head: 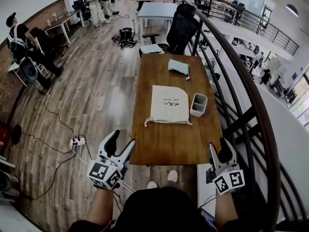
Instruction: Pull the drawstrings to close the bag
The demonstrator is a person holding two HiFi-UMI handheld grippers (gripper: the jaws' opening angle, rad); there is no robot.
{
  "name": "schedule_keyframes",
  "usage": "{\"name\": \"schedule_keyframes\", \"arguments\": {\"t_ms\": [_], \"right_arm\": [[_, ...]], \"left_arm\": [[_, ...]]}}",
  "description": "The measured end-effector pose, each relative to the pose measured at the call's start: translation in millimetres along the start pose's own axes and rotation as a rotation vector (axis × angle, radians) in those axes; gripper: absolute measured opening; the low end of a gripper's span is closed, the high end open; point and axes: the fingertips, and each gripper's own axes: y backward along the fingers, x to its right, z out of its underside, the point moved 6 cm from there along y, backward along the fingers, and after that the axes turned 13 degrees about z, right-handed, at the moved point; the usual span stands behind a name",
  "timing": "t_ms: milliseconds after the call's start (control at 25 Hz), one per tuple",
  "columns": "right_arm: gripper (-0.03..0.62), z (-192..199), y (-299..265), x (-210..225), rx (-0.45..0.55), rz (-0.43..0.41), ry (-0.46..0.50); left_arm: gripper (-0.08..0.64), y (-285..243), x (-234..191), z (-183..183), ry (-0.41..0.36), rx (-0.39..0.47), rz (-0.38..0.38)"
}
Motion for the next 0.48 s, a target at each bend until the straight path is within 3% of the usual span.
{"name": "schedule_keyframes", "arguments": {"t_ms": [480], "right_arm": [[0.221, 24, -79, 22, -0.084, -0.017, 0.022]], "left_arm": [[0.291, -63, -43, 22, 0.035, -0.083, 0.026]]}}
